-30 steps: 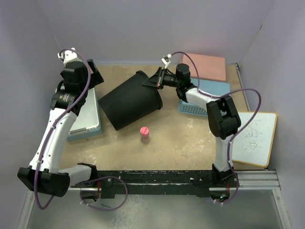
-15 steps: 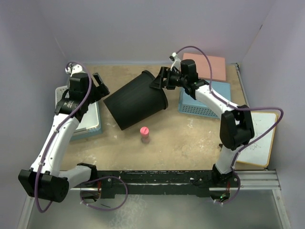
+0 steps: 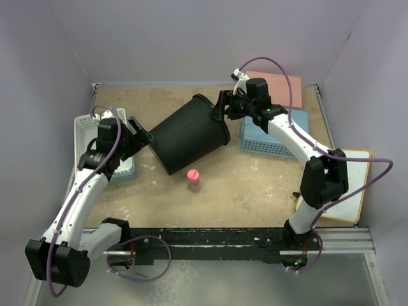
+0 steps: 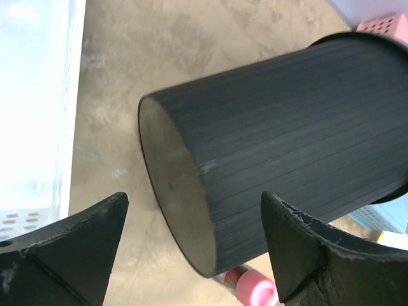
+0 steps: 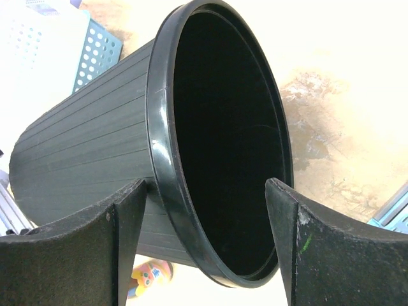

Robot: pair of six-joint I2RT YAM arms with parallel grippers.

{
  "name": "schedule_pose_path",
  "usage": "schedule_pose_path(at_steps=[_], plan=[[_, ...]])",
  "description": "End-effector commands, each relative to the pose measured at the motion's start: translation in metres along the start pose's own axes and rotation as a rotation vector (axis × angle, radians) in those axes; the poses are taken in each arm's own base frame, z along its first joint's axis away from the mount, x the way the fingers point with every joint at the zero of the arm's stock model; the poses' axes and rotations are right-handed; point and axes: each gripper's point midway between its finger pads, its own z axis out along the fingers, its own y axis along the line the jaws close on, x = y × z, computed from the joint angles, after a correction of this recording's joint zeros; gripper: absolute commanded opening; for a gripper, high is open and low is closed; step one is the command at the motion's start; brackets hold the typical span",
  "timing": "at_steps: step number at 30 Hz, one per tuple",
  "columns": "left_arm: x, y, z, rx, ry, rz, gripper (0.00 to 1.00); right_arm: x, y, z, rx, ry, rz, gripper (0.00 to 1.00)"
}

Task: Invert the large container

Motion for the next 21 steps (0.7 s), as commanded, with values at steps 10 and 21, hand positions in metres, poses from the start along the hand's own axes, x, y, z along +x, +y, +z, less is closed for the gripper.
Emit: schedule_pose_path(at_steps=[10,21], plan=[[0.019,-0.025,-0.001,0.175,0.059,-0.085,0.79,-0.024,0.0,-0.016,0.044,-0.048,-0.06,0.6],[0.029,-0.042,0.007,0.28,0.104,-0.158,0.73,-0.029,0.005,-0.022,0.039,-0.073,-0.061,0.58]])
